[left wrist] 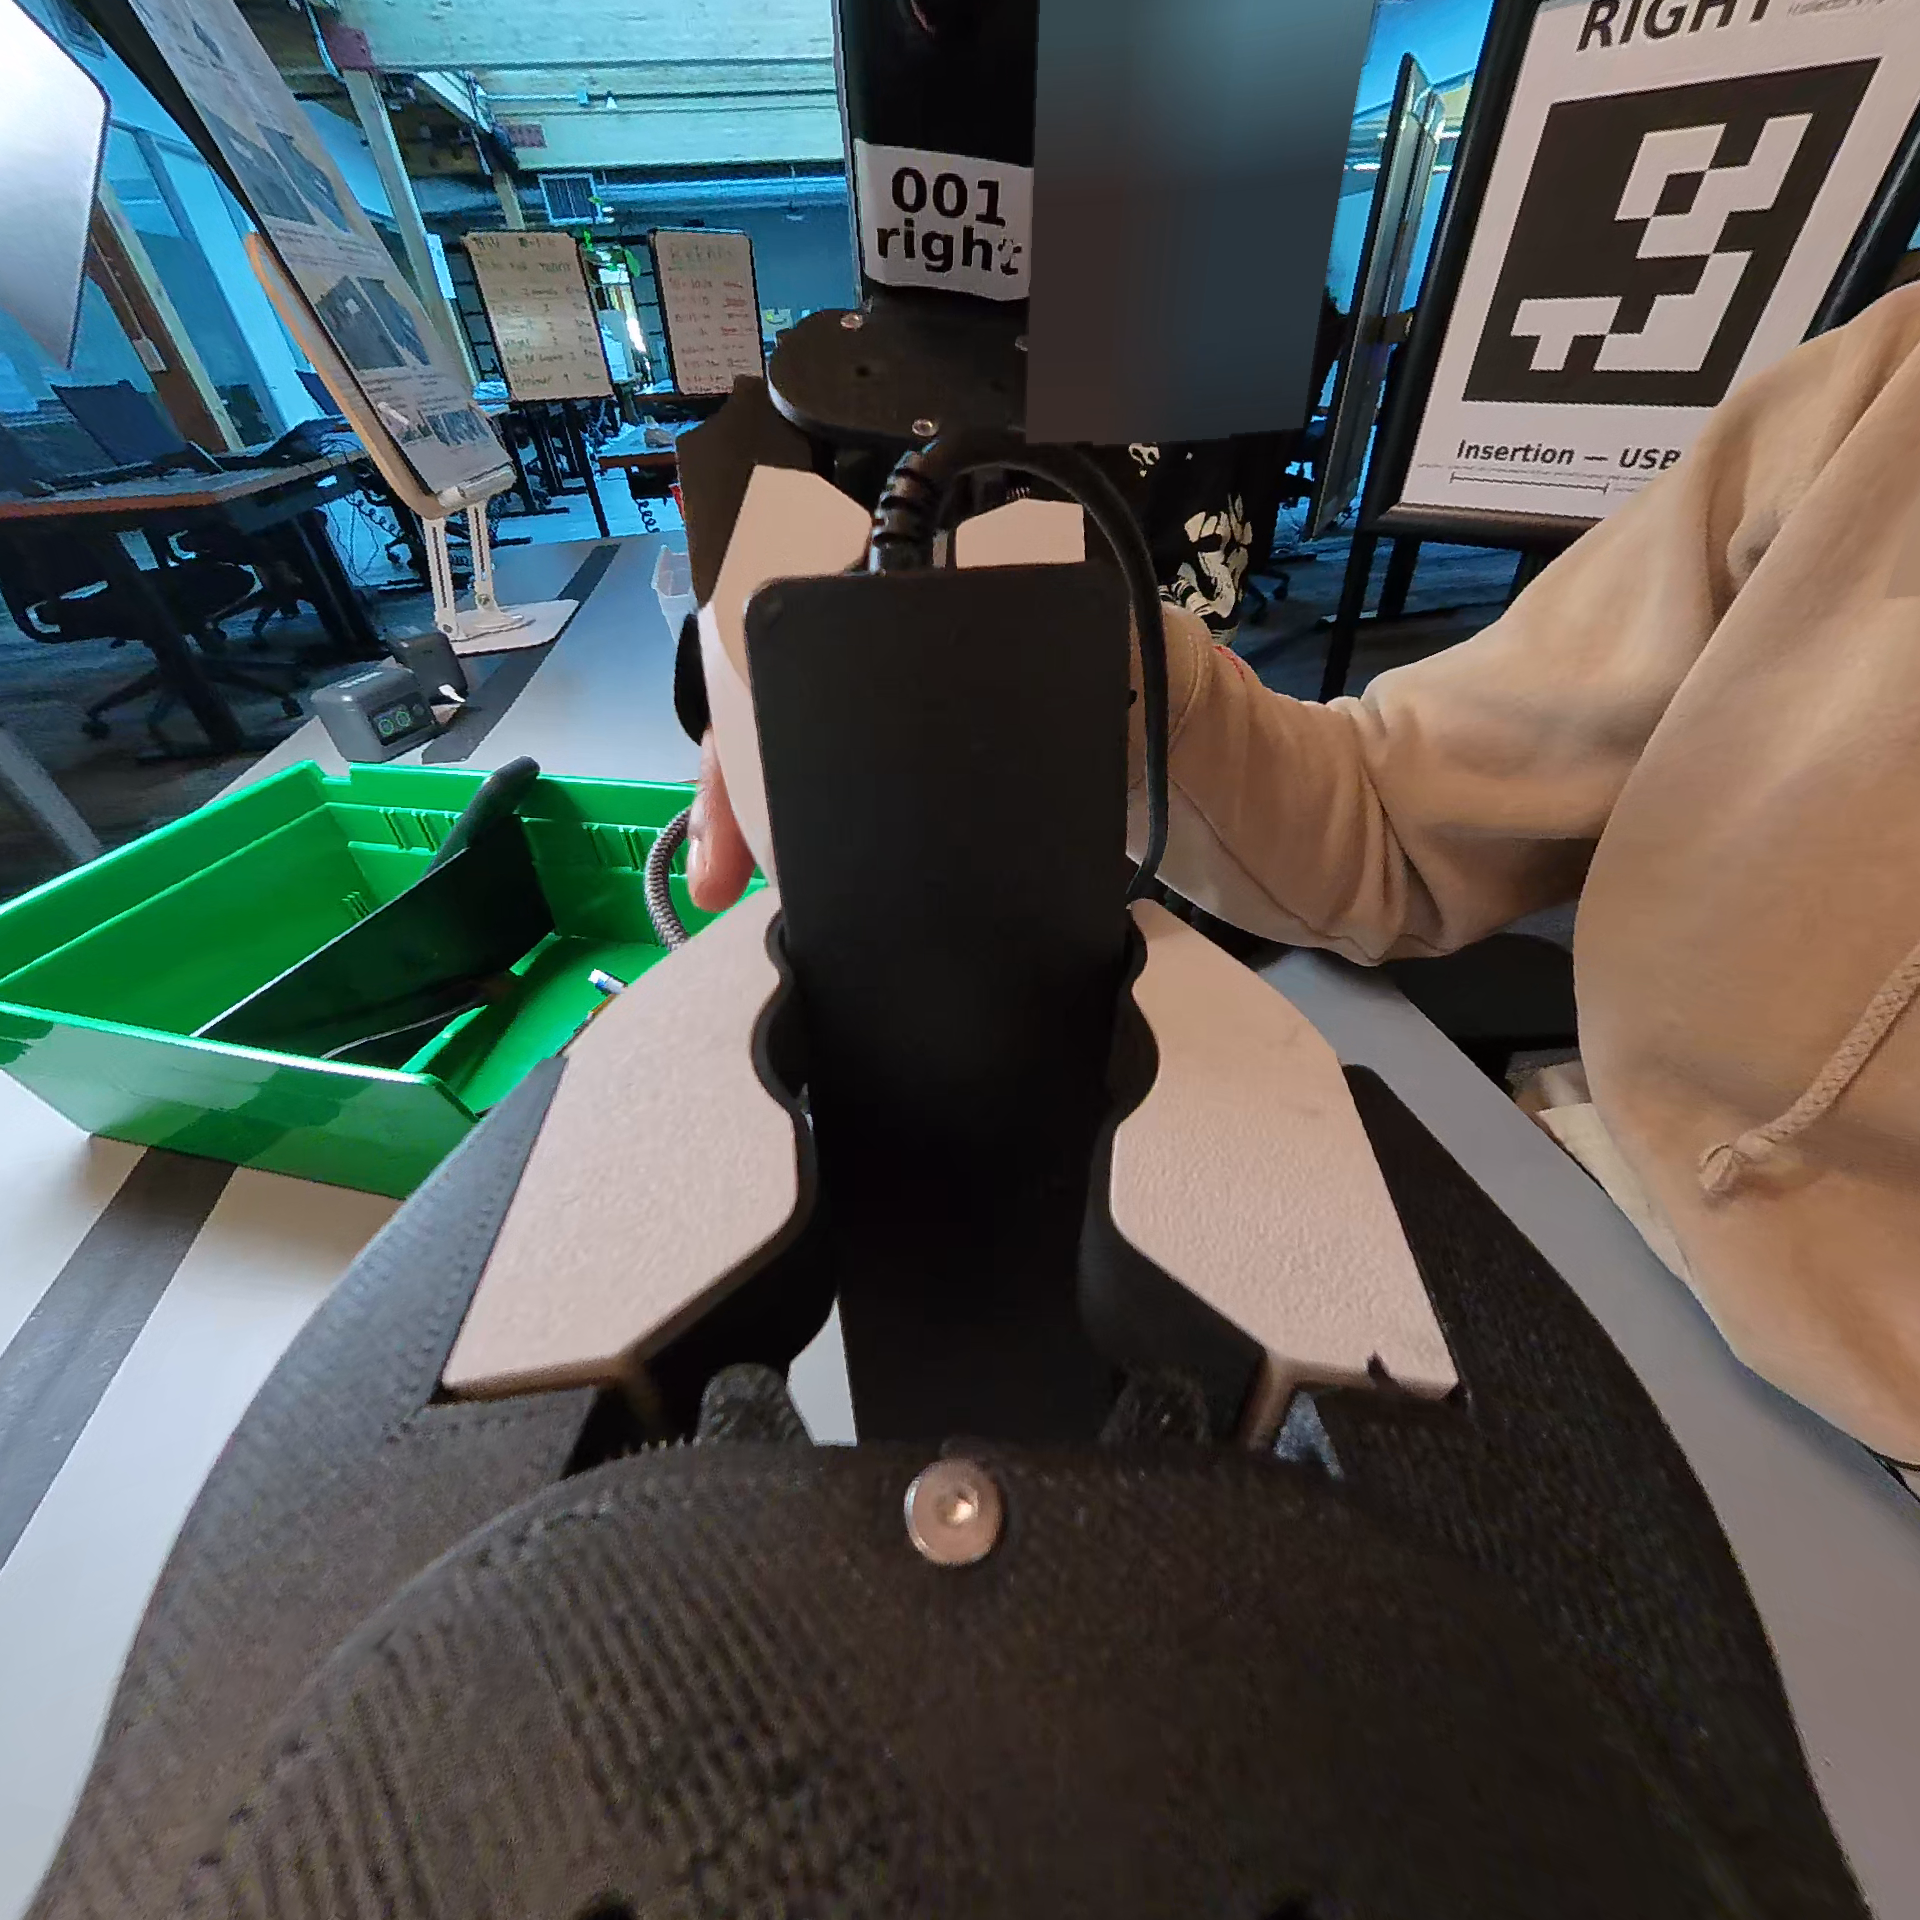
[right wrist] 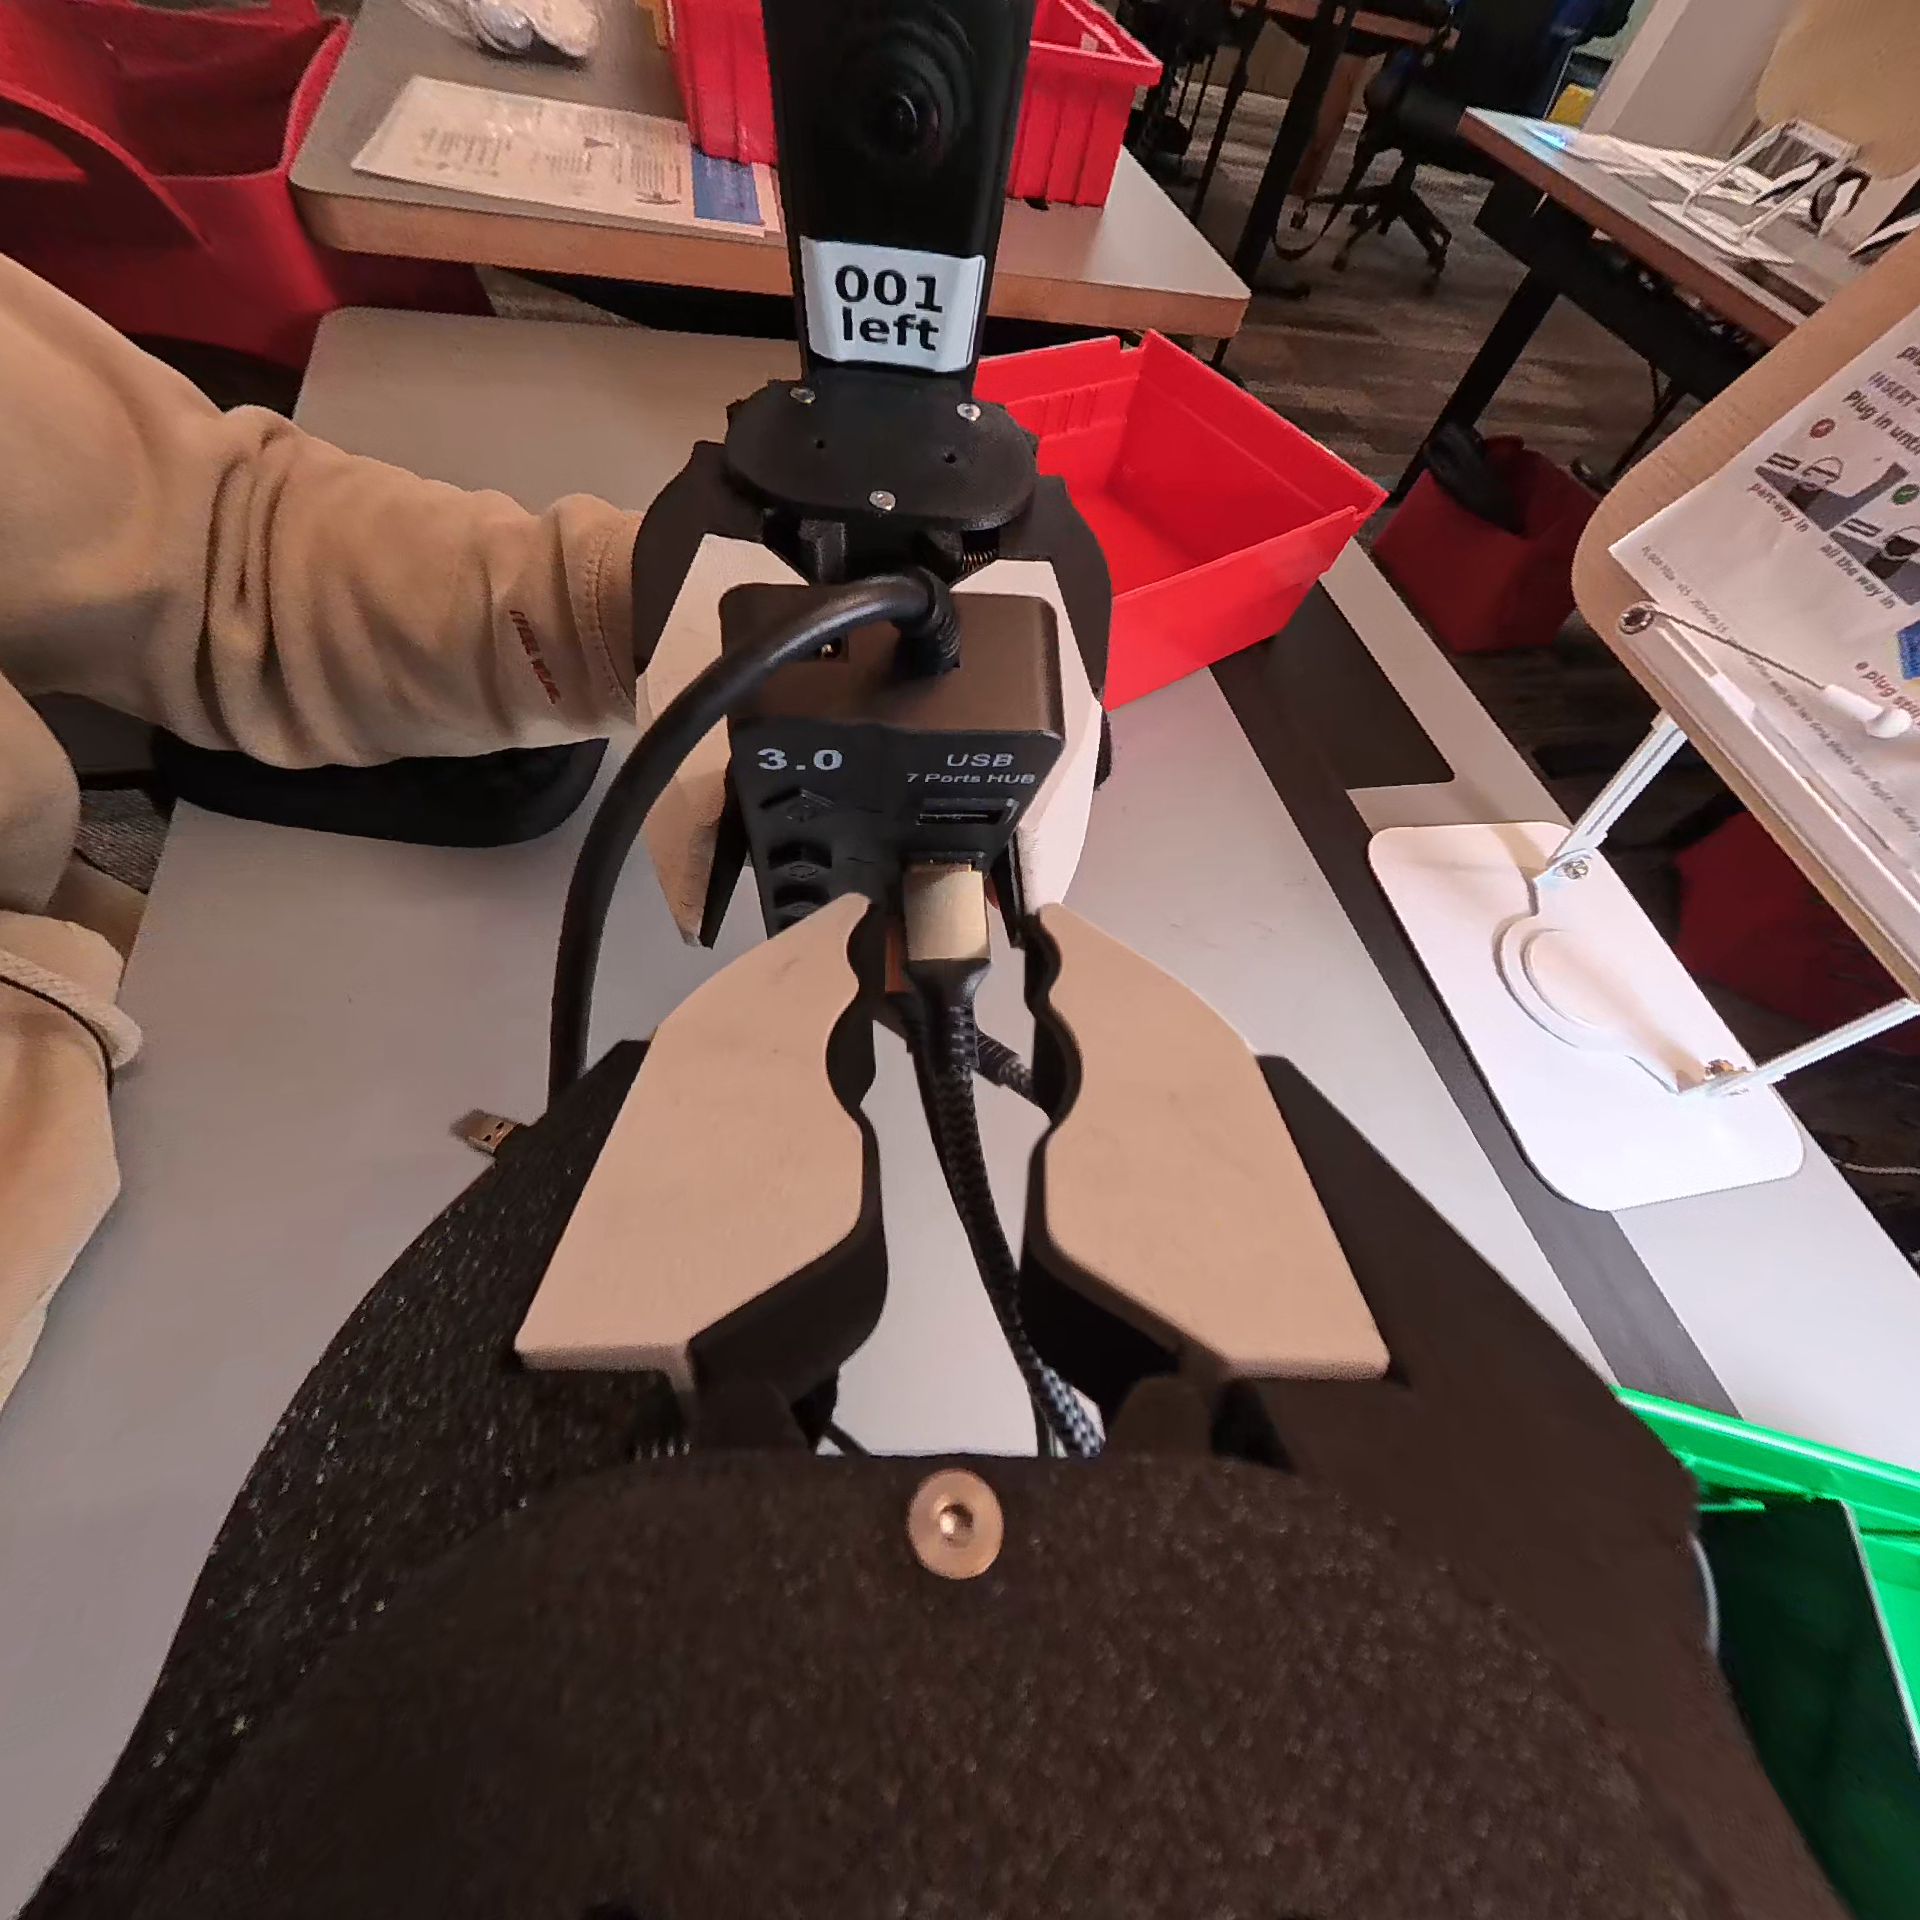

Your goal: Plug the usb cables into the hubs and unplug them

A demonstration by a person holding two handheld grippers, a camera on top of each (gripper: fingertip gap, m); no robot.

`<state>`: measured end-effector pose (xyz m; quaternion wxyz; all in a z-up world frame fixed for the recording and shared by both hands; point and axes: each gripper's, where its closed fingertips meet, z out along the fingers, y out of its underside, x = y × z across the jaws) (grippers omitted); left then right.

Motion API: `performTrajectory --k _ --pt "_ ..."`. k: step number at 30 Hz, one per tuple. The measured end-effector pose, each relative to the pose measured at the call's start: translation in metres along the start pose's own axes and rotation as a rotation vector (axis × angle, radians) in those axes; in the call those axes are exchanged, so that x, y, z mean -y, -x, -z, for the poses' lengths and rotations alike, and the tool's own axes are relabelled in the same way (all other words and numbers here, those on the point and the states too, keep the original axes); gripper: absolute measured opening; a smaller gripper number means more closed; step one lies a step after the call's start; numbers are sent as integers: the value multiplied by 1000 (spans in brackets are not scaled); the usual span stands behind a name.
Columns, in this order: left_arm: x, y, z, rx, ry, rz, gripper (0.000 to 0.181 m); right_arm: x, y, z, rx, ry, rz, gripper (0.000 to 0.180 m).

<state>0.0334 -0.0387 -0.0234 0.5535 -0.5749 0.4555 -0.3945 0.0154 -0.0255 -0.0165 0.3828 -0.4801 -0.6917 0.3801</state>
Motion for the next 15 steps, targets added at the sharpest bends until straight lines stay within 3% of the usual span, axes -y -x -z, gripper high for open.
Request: performTrajectory --k 10,15 --pt "9 5 4 47 -28 -28 56 -4 -3 -4 -14 26 3 16" --pt "-3 10 4 114 100 -97 55 -11 -3 -3 -7 61 3 16"
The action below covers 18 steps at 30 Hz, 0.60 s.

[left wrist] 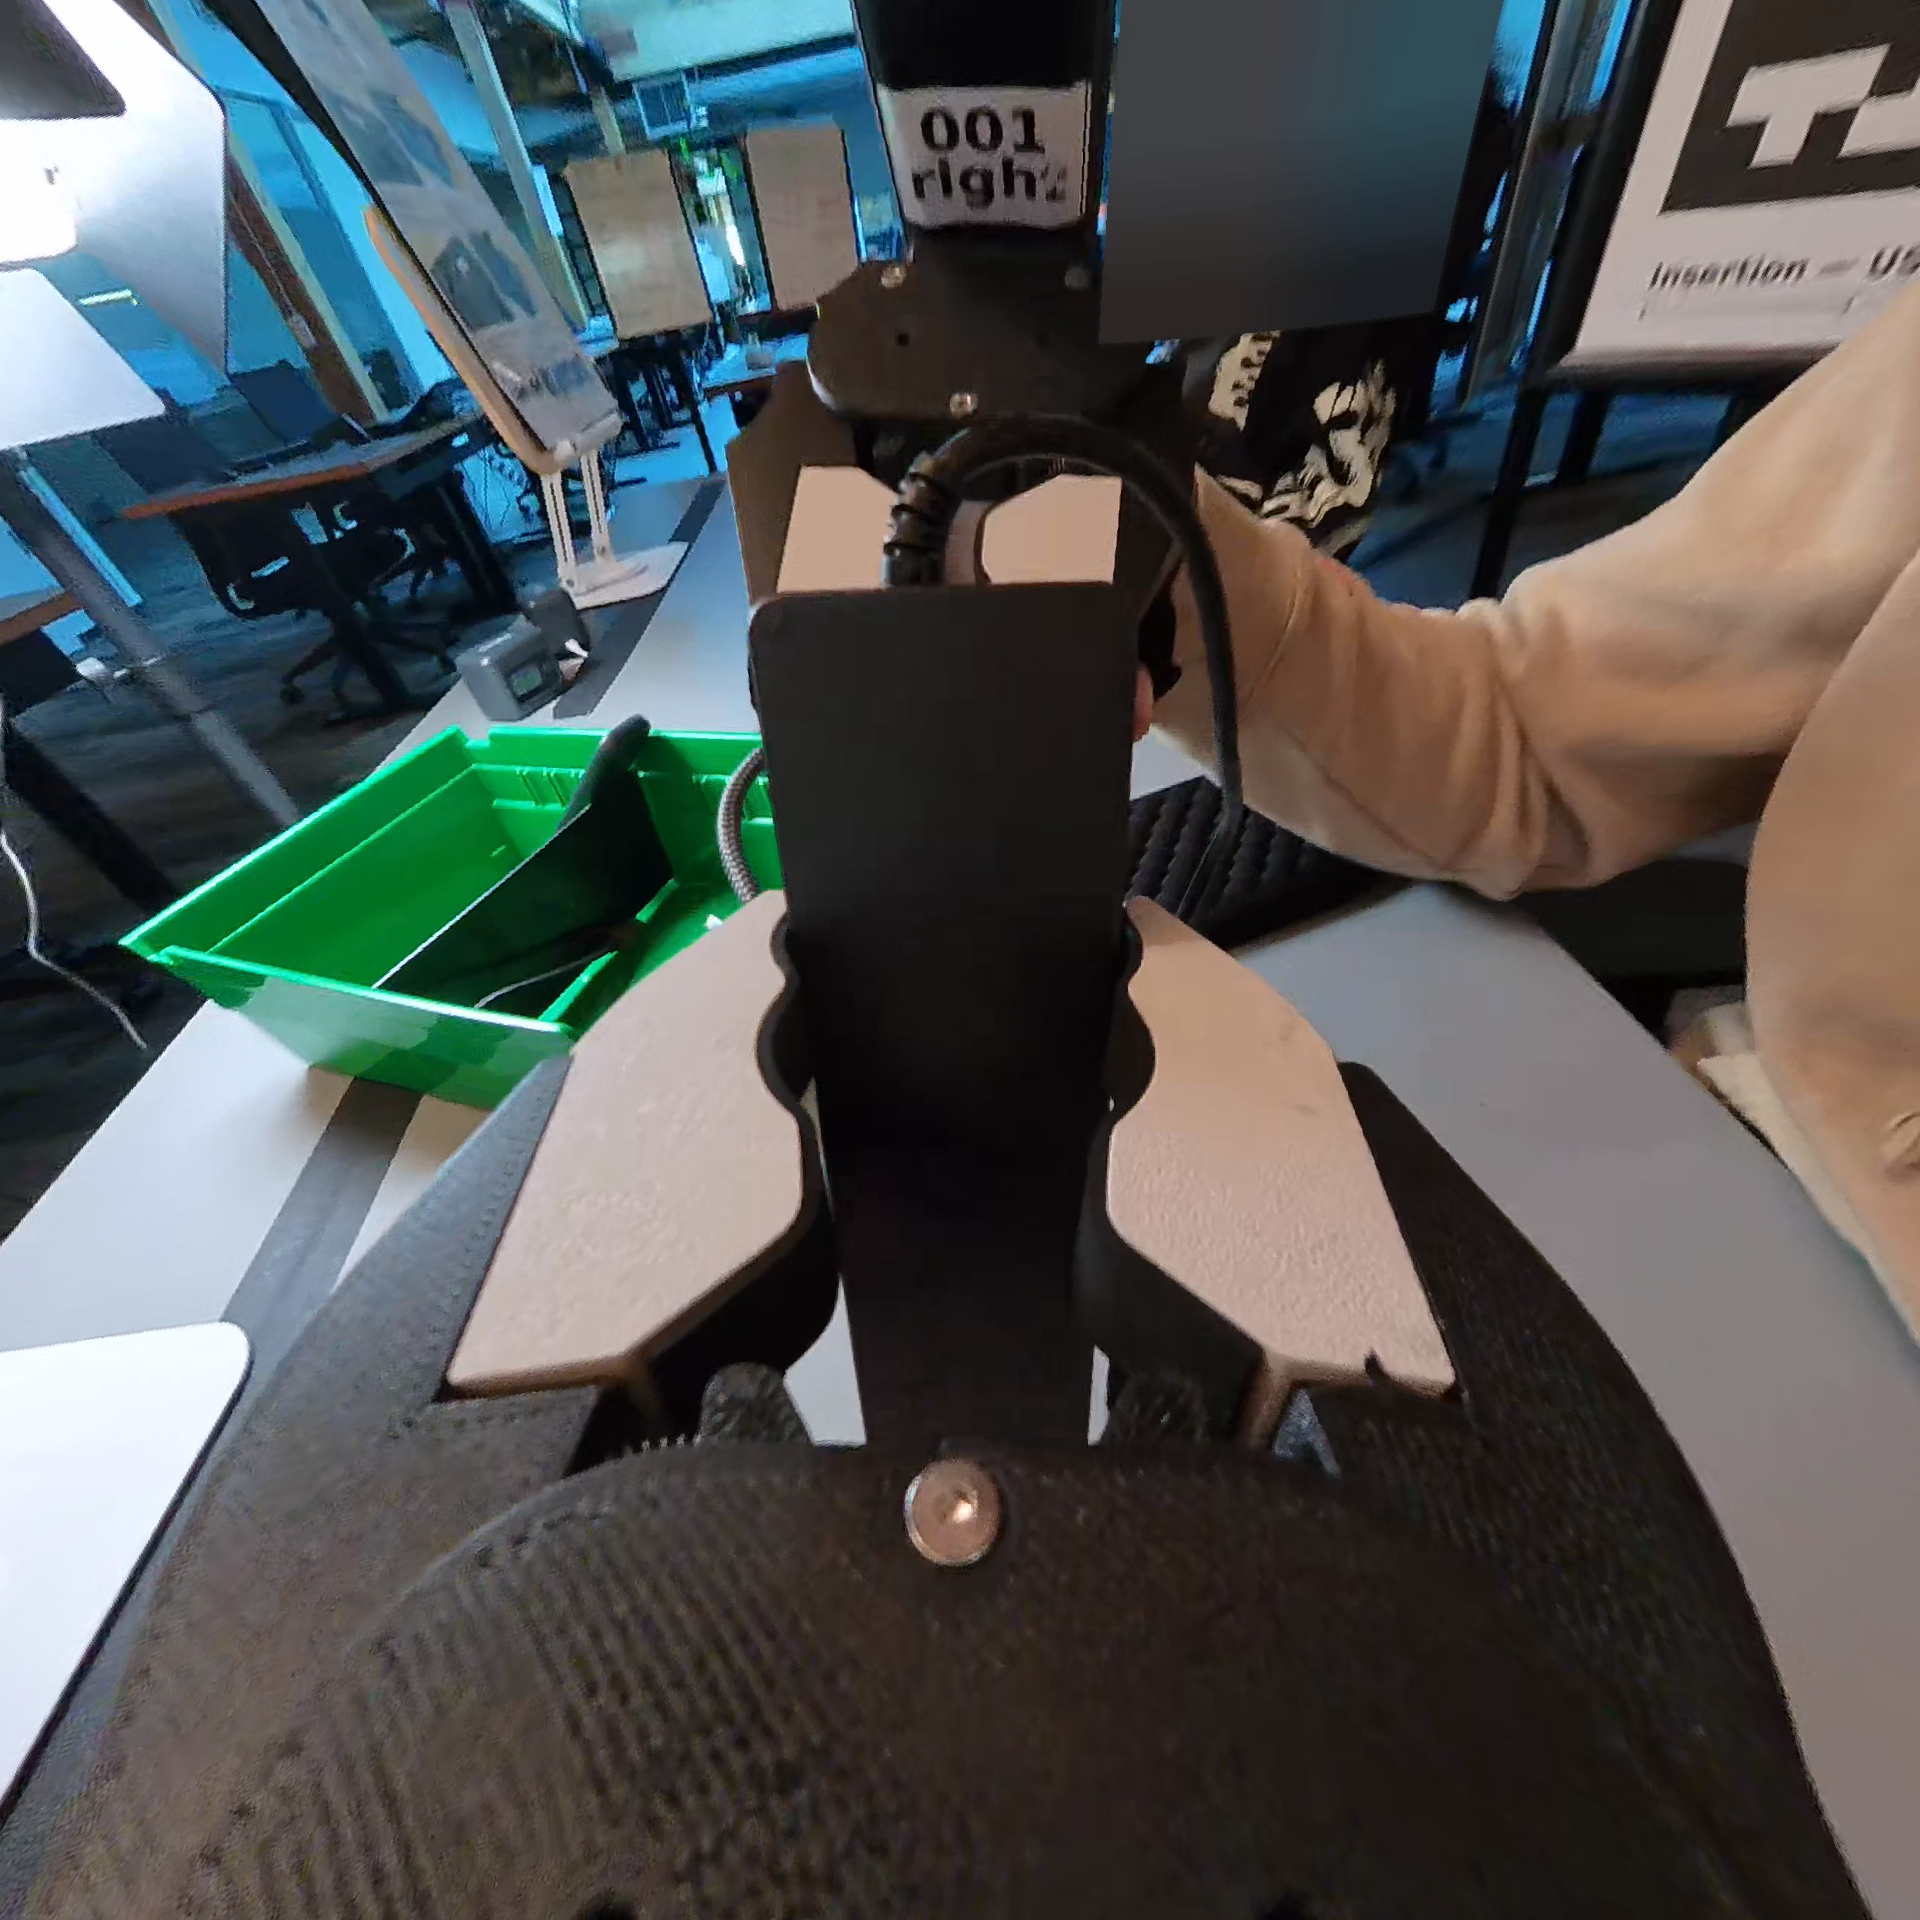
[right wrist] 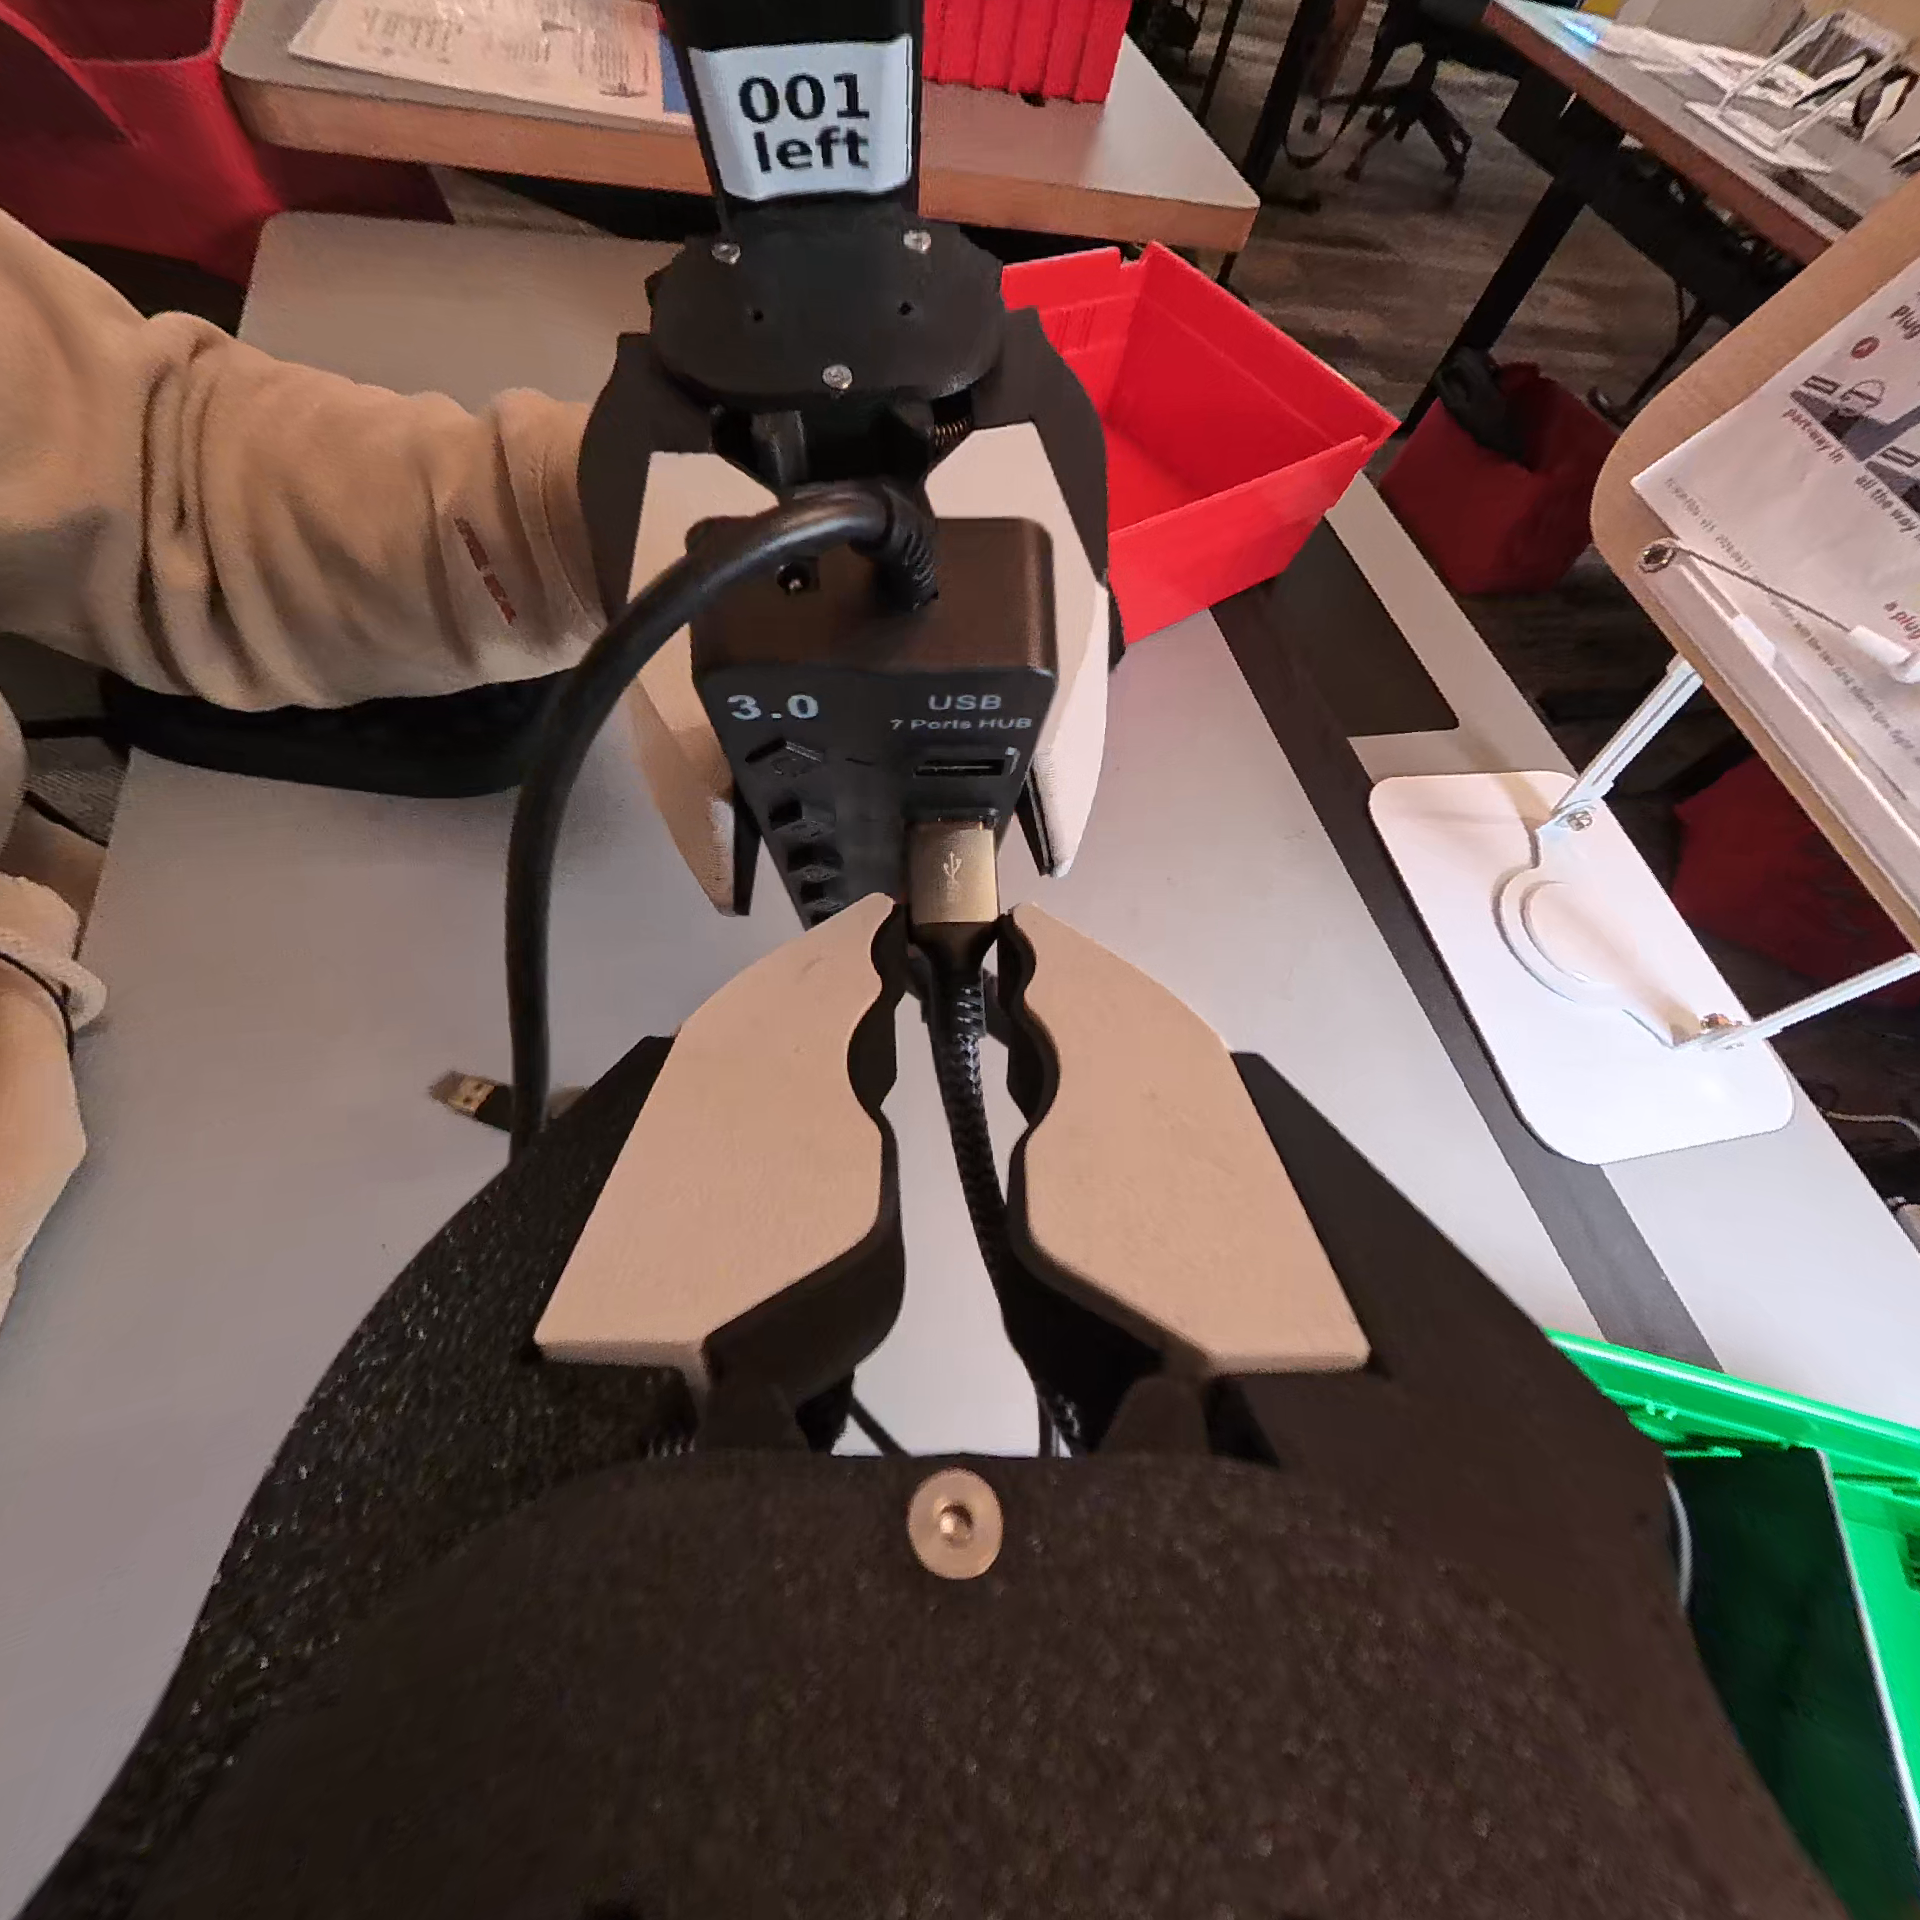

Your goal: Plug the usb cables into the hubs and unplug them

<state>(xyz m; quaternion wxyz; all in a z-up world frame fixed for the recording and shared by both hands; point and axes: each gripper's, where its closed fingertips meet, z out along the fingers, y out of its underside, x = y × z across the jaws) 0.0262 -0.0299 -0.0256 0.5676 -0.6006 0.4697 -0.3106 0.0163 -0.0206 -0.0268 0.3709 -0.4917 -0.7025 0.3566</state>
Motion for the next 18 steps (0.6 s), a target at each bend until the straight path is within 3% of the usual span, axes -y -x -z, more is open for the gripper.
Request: performTrajectory --k 18 --pt "13 -3 5 23 14 -72 55 16 4 0 38 -91 22 17"
